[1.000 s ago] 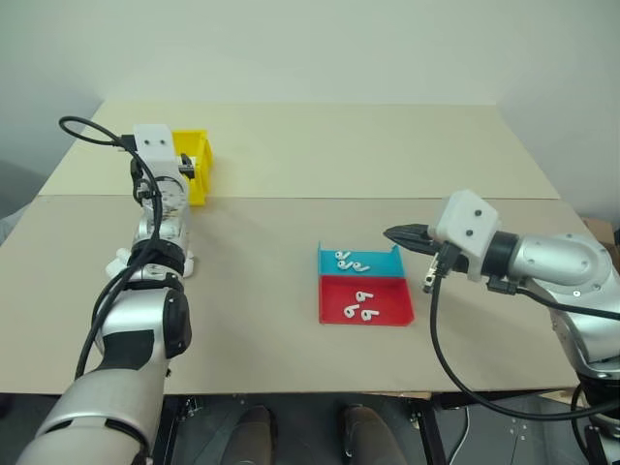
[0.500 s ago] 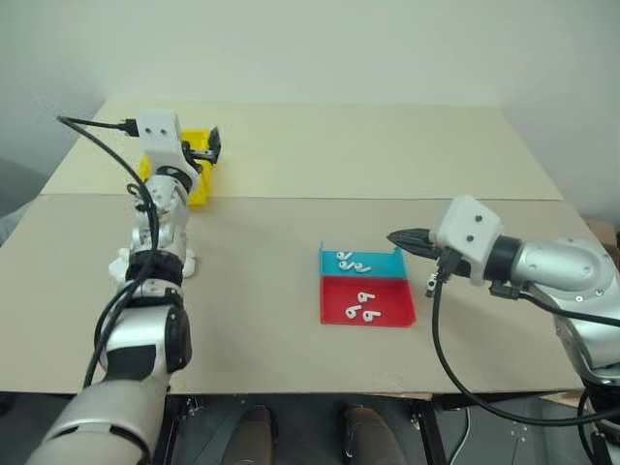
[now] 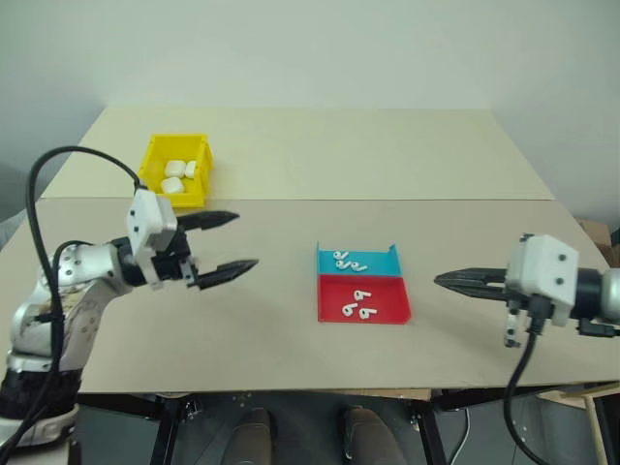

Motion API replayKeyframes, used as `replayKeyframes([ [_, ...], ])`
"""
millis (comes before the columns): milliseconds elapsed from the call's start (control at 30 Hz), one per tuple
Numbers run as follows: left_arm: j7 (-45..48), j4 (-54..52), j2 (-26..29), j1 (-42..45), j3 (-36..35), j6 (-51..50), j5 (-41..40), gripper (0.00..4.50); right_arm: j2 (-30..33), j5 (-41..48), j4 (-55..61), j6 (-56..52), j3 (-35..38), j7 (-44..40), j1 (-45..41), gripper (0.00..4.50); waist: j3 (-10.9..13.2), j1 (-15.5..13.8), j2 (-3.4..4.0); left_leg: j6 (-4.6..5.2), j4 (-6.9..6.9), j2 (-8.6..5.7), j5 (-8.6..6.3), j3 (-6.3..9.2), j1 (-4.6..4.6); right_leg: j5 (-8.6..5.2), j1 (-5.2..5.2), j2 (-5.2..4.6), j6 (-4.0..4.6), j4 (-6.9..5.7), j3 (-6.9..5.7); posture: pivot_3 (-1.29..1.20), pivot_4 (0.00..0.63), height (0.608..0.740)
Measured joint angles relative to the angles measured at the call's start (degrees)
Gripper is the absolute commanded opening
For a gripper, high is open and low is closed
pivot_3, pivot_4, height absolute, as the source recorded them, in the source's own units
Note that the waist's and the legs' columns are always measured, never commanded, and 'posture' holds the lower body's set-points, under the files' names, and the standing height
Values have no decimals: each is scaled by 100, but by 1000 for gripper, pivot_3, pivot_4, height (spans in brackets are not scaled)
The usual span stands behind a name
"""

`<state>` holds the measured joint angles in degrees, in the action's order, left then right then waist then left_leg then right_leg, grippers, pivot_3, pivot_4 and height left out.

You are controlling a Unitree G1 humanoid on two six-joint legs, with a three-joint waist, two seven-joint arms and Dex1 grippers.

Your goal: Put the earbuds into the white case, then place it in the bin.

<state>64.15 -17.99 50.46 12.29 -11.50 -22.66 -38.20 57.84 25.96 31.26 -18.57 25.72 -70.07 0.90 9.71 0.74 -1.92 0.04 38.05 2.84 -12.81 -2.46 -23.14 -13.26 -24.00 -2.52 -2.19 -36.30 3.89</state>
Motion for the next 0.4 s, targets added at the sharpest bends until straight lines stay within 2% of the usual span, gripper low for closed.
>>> replayKeyframes([
  [133, 433, -397, 402, -566, -272, -254, -271, 4480, 62, -21, -175, 312, 468, -495, 572, 0, -1, 0, 1, 0, 0, 0, 0, -8, 3, -2, -2, 0, 1, -4, 5, 0, 150, 740],
  [400, 649, -420, 460, -615, -338, -287, -282, 4480, 65, -113, -202, 479, 538, -455, 794, 0, -1, 1, 2, 0, 0, 0, 0, -15, 4, -6, -9, 0, 4, -15, 12, 0, 150, 740],
])
